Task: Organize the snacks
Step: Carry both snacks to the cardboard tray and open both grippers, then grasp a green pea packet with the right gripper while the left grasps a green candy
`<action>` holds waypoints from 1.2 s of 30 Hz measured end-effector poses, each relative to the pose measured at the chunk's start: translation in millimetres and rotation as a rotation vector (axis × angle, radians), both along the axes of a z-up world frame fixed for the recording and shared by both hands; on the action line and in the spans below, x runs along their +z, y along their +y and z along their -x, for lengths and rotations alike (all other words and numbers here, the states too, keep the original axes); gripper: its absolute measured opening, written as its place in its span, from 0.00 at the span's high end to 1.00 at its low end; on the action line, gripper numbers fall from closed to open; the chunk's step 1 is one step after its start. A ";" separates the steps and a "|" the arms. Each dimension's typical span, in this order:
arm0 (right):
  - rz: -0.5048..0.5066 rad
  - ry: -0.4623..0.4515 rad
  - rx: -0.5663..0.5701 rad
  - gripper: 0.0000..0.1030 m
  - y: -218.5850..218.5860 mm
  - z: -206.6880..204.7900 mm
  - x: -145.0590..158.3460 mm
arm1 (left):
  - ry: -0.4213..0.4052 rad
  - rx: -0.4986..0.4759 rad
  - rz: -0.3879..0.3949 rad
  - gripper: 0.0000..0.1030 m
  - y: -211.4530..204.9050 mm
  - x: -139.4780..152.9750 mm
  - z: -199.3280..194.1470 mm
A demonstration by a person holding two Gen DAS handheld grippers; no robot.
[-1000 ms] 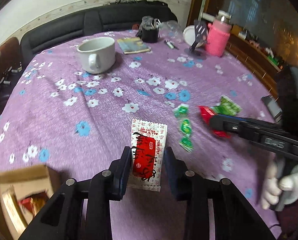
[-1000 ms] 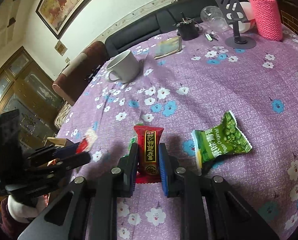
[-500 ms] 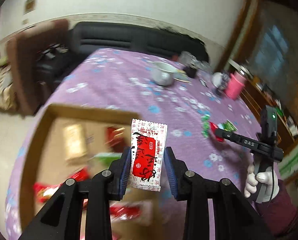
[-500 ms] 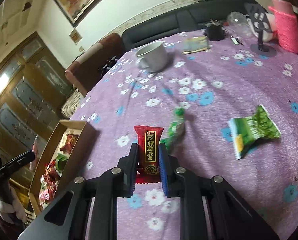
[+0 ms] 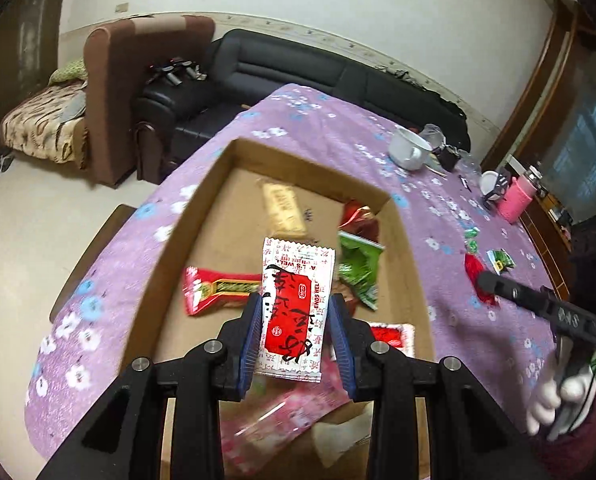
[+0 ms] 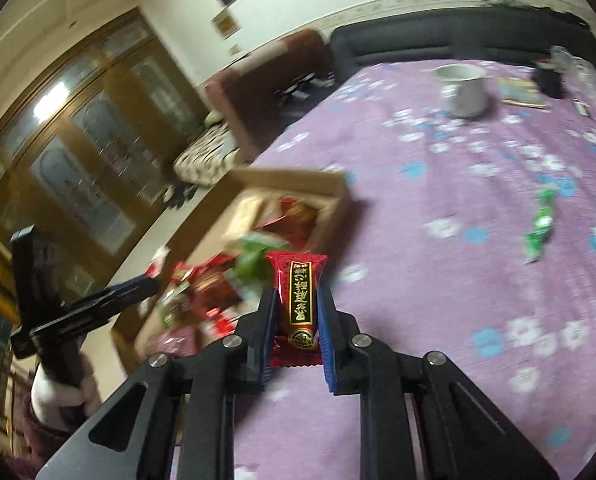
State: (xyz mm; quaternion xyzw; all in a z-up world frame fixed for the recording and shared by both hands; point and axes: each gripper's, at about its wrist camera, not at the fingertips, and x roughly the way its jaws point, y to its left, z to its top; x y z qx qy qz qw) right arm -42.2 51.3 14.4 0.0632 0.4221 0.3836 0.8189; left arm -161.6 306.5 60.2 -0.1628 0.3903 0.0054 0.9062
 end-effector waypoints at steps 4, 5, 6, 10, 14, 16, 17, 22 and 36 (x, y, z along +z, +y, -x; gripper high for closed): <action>0.016 0.008 0.084 0.81 34.7 27.9 -2.9 | 0.004 0.015 -0.002 0.66 5.4 -4.7 6.1; 0.021 0.007 0.098 0.81 40.5 32.7 -3.6 | 0.005 0.016 -0.001 0.66 6.0 -6.3 6.9; 0.031 0.003 0.111 0.81 47.7 38.4 -3.9 | 0.004 0.017 0.005 0.66 6.4 -7.8 7.4; 0.065 -0.001 0.155 0.81 70.3 54.7 -8.9 | 0.000 0.023 0.021 0.66 9.8 -10.7 11.9; 0.086 -0.003 0.178 0.81 86.6 64.7 -13.7 | -0.006 0.035 0.013 0.66 12.3 -9.4 14.8; 0.103 -0.012 0.183 0.81 92.0 67.5 -16.7 | -0.012 0.043 0.005 0.66 12.6 -7.7 16.5; 0.111 -0.016 0.183 0.81 95.2 68.9 -17.9 | -0.014 0.049 -0.002 0.65 12.6 -6.7 17.5; 0.126 -0.015 0.174 0.71 103.9 70.3 -24.4 | -0.044 0.061 -0.012 0.38 9.9 0.7 23.7; 0.040 -0.037 0.051 0.60 56.2 66.1 -4.0 | -0.074 0.131 -0.259 0.08 -27.7 31.7 33.9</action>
